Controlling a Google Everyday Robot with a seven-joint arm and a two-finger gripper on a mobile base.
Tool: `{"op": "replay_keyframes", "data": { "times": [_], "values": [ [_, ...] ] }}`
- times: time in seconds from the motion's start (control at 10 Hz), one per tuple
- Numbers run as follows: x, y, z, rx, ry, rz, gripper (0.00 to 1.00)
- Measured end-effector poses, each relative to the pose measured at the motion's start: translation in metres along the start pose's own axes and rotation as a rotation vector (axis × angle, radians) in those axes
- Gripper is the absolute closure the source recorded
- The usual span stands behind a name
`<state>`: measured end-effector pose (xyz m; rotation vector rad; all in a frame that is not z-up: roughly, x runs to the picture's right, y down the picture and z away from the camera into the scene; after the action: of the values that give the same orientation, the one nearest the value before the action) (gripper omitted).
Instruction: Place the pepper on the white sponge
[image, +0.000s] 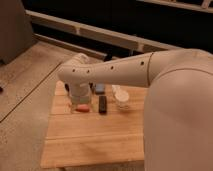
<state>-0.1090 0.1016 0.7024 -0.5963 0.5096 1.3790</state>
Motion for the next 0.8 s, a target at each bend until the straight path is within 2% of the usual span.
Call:
{"op": "replay_keyframes", "data": {
  "times": [0.1,0.3,0.7,0.8],
  "values": [
    [-0.001,0.002,-0.001,0.011,0.002,-0.054,0.35],
    [0.000,0.011,-0.005,0.036,0.027,-0.233,0.35],
    [0.006,0.030,-0.012,0.038,0.107,-0.645,0.35],
    [0.007,0.033,-0.014,0.038,0.120,-0.715,0.35]
  ]
}}
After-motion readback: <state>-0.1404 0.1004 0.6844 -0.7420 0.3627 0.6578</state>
